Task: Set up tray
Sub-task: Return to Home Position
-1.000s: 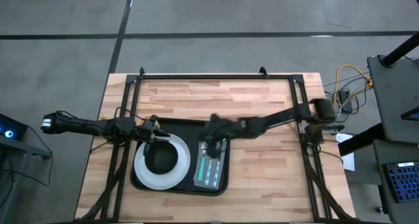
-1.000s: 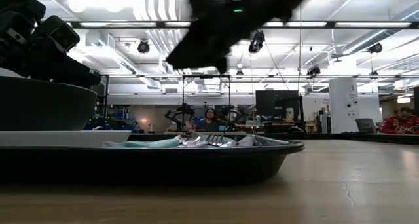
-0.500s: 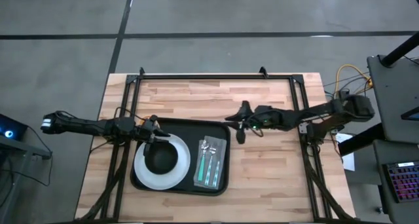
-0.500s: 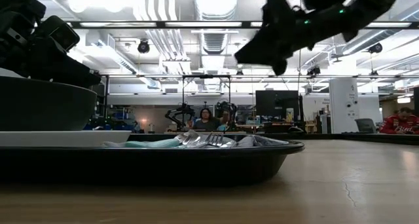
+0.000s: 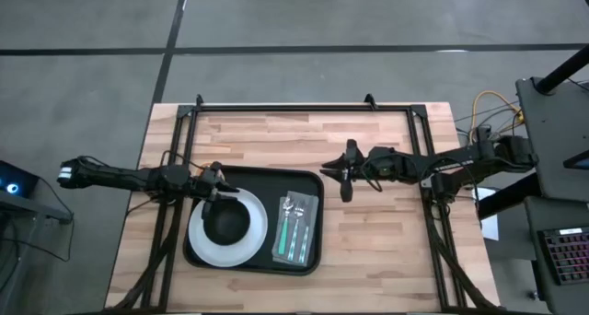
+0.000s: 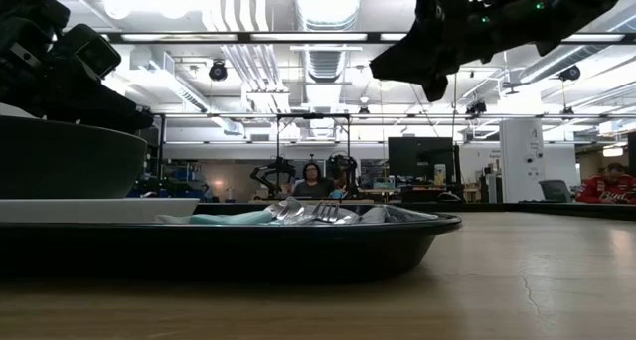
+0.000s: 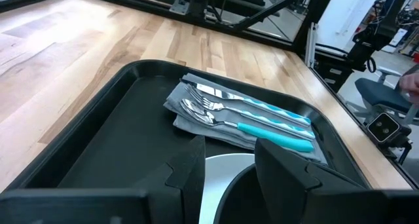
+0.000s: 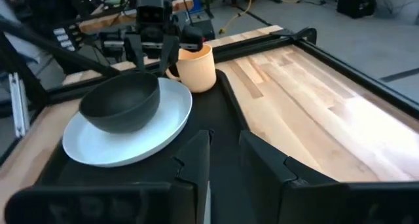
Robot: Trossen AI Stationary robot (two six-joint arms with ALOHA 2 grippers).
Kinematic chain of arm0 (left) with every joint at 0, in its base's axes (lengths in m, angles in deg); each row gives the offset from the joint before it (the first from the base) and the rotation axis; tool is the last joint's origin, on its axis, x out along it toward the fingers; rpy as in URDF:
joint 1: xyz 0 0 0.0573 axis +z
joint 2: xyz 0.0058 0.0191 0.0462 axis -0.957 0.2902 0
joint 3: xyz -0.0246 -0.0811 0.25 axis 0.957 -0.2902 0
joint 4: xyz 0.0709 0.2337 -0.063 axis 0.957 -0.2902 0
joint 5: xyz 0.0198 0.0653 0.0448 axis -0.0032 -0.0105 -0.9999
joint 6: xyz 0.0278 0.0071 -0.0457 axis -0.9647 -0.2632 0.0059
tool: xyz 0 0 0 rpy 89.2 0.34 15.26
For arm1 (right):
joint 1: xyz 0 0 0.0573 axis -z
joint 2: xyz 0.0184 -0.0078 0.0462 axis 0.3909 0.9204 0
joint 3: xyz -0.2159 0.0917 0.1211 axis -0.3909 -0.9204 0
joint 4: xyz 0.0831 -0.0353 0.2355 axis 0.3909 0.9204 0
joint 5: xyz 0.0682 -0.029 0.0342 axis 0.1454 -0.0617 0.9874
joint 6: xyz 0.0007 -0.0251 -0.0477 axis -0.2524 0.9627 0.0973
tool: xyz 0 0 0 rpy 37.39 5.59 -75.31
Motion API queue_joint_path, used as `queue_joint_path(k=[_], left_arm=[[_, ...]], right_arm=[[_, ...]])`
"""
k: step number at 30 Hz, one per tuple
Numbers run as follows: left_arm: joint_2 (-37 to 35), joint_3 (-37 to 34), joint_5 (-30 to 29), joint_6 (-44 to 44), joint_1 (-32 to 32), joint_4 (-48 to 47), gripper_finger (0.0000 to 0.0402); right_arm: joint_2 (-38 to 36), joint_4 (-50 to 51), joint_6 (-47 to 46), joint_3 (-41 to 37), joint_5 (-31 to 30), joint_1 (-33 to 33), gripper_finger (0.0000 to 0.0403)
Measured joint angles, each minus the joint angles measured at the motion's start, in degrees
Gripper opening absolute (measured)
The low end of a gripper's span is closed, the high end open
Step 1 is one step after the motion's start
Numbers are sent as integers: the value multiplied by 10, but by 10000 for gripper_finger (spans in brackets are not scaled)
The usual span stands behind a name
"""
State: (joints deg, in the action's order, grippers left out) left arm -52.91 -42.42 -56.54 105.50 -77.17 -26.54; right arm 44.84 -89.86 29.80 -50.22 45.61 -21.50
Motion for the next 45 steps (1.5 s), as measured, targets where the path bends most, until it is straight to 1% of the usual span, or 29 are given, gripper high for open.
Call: queue_joint_path(k=[2, 5, 8, 10, 15, 19, 23, 26, 29, 32, 38, 40, 45], left_arm=[[0, 0, 0, 0, 0, 0, 115], [0, 0, 0, 0, 0, 0, 115], [0, 0, 0, 0, 0, 0, 115], [0, 0, 0, 0, 0, 0, 115], [0, 0, 0, 0, 0, 0, 115], [0, 0, 0, 0, 0, 0, 115], [0, 0, 0, 0, 0, 0, 115], [0, 0, 0, 0, 0, 0, 115], [0, 0, 0, 0, 0, 0, 115], [0, 0, 0, 0, 0, 0, 115], [0, 0, 0, 0, 0, 0, 115], [0, 0, 0, 0, 0, 0, 115], [1, 0, 0, 0, 0, 0, 115]], right_arm=[[0, -1, 13, 0, -4, 0, 79], [-8, -5, 29, -2, -31, 0, 83], [-34, -12, 67, -20, -52, 0, 87], [-58, -19, 94, -42, -54, 0, 88], [-147, -58, 133, -114, -39, 0, 86], [-236, -69, 135, -180, -39, 0, 78], [-332, -68, 142, -229, -37, 0, 71], [-407, -48, 160, -257, -30, 0, 68], [-482, -16, 173, -282, 9, 0, 70], [-561, -14, 187, -311, 44, 0, 75], [-690, 75, 215, -318, 49, 0, 84], [-721, 113, 229, -318, 49, 0, 86], [-712, 175, 284, -318, 49, 0, 82]])
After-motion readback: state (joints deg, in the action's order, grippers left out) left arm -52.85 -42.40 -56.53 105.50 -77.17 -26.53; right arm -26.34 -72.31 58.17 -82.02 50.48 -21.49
